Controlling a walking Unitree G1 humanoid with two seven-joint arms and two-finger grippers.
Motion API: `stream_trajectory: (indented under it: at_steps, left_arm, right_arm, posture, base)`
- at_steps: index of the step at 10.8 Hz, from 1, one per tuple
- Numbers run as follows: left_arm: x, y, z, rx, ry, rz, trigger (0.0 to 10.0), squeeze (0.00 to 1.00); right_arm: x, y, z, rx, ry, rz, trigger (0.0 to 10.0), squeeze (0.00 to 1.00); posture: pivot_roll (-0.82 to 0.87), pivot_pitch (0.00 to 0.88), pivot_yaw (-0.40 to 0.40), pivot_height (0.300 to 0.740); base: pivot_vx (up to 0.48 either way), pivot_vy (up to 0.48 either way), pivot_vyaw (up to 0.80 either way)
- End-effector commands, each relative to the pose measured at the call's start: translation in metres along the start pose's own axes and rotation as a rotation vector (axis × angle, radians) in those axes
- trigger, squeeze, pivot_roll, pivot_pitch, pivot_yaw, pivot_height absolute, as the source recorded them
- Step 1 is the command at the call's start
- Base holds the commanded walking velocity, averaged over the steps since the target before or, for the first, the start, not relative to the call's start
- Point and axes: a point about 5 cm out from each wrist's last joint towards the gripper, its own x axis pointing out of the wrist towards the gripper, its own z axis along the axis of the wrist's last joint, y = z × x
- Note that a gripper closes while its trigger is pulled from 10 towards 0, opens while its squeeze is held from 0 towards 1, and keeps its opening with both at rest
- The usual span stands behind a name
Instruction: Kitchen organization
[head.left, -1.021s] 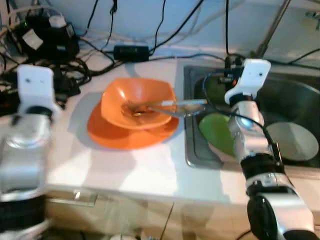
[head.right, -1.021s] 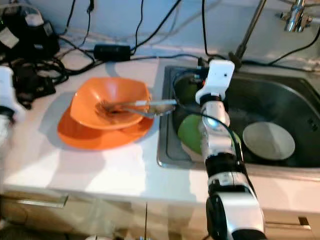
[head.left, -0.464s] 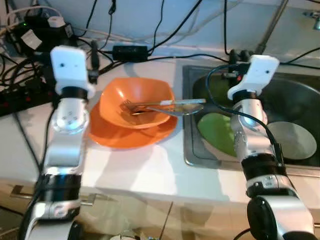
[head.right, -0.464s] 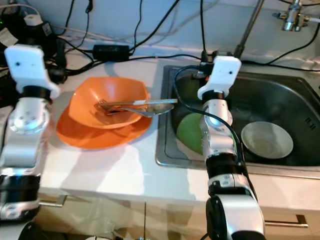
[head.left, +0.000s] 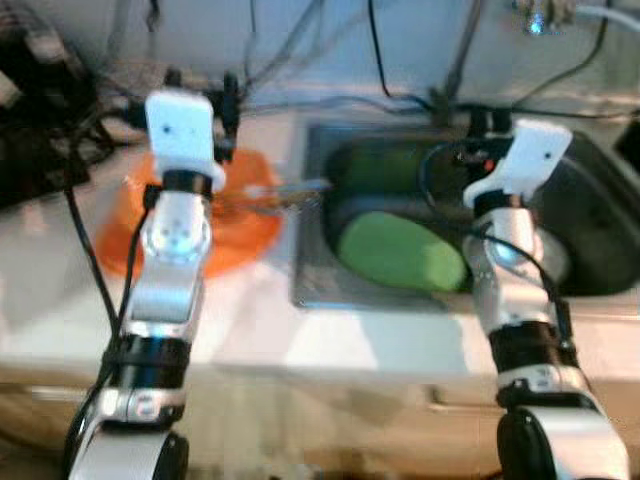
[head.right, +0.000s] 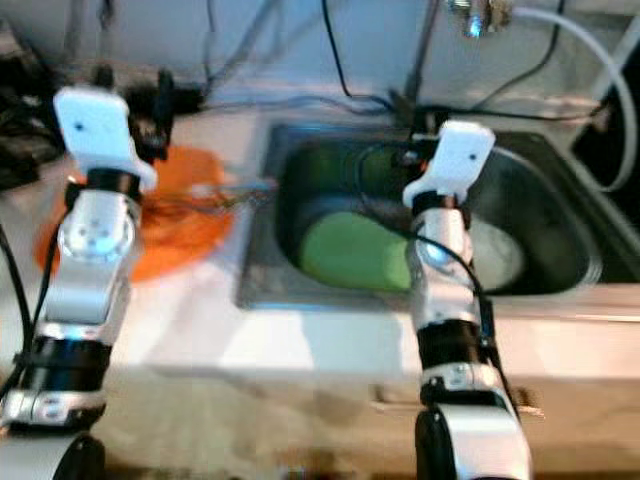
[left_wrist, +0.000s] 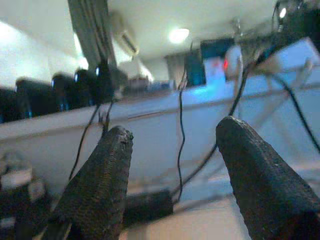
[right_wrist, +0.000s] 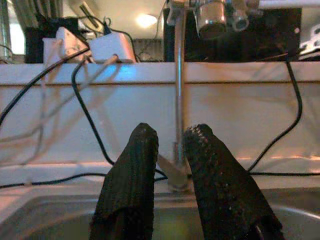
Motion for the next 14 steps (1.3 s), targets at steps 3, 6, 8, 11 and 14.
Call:
stream_trajectory:
  at_steps: [3, 6, 8, 11, 14]
  left_arm:
    - [0.003, -0.001, 0.006, -0.015, -0.035, 0.002, 10.0, 0.00]
    - [0.002, 0.002, 0.005, -0.009, -0.027, 0.012, 10.0, 0.00]
    - [0.002, 0.001, 0.003, -0.010, -0.015, 0.004, 10.0, 0.00]
    - [0.000, -0.007, -0.007, 0.003, 0.046, -0.090, 10.0, 0.00]
    - [-0.005, -0.019, -0.023, 0.480, 0.069, -0.385, 10.0, 0.00]
  right_arm:
    - [0.000, 0.007, 0.003, -0.020, 0.001, 0.051, 10.0, 0.00]
    - [-0.001, 0.009, 0.001, -0.016, 0.016, 0.066, 10.0, 0.00]
    - [-0.001, 0.008, -0.001, -0.015, 0.030, 0.062, 10.0, 0.00]
    - [-0.002, 0.010, -0.002, -0.017, 0.037, 0.069, 10.0, 0.00]
    - [-0.003, 0.008, -0.005, 0.001, 0.057, 0.053, 10.0, 0.00]
  posture:
    - [0.11, 0.000, 0.000, 0.740]
    - [0.12, 0.000, -0.010, 0.740]
    - [0.12, 0.000, -0.010, 0.740]
    - [0.12, 0.000, -0.005, 0.740]
    - [0.12, 0.000, 0.001, 0.740]
  base:
    - [0.000, -0.160, 0.00]
    - [0.000, 0.000, 0.80]
    - [0.000, 0.000, 0.20]
    - [0.000, 0.000, 0.00]
    - [0.000, 0.000, 0.00]
